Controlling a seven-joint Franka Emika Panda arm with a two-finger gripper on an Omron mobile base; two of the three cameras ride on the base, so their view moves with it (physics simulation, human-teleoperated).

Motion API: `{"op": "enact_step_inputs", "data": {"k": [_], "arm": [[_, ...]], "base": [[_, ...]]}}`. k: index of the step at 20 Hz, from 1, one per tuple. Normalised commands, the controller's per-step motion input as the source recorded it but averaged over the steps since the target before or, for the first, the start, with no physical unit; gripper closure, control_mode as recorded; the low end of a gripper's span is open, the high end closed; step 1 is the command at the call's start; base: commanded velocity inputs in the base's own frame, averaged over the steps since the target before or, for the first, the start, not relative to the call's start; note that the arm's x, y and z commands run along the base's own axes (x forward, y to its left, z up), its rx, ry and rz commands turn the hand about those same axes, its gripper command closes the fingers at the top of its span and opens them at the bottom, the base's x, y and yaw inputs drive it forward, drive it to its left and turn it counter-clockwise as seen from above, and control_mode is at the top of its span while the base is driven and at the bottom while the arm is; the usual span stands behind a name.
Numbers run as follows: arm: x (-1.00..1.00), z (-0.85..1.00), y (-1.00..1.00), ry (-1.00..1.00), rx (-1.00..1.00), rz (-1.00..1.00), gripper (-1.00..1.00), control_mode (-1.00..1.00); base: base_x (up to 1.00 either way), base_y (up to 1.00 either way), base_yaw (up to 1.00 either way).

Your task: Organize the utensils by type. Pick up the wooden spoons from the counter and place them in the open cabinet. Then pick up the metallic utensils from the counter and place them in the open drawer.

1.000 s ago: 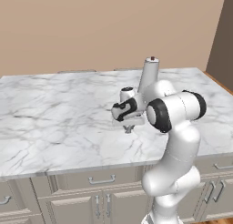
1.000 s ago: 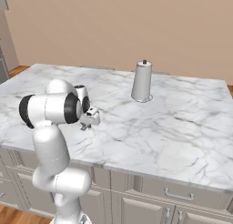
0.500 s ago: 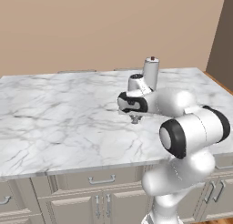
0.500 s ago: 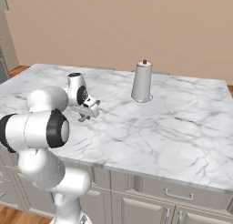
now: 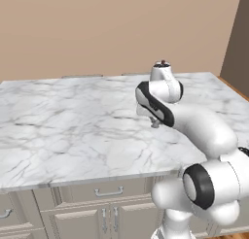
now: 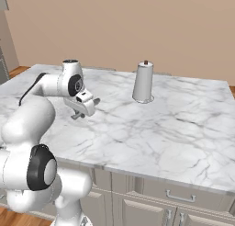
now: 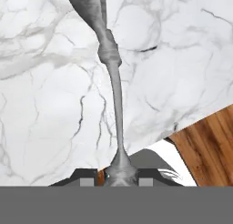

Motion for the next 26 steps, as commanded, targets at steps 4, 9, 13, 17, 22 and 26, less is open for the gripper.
{"op": "enact_step_inputs", "data": {"k": [4,9,13,17,22,26], "arm": [[-1.00,0.09,-0.10,0.03,0.00,-0.15,1.00,-1.00],[-1.00,-0.12,-0.15,0.08,0.00,-0.15,1.00,-1.00],[-0.81,-0.02,-0.15,0.03,0.00,-0.13,1.00,-1.00],[-0.11,0.00,0.00,0.08,-0.03,-0.13,1.00,-1.00],[0.00,0.00,0.00,0.16,-0.05,-0.15,1.00,-1.00],[0.00,0.00,0.00,0.00,0.00,0.00,1.00,1.00]], "base": [[0.00,0.00,0.00],[0.00,0.00,0.00],[0.00,0.00,0.00],[0.00,0.00,0.00],[0.00,0.00,0.00],[-0.03,0.00,-0.21]]}}
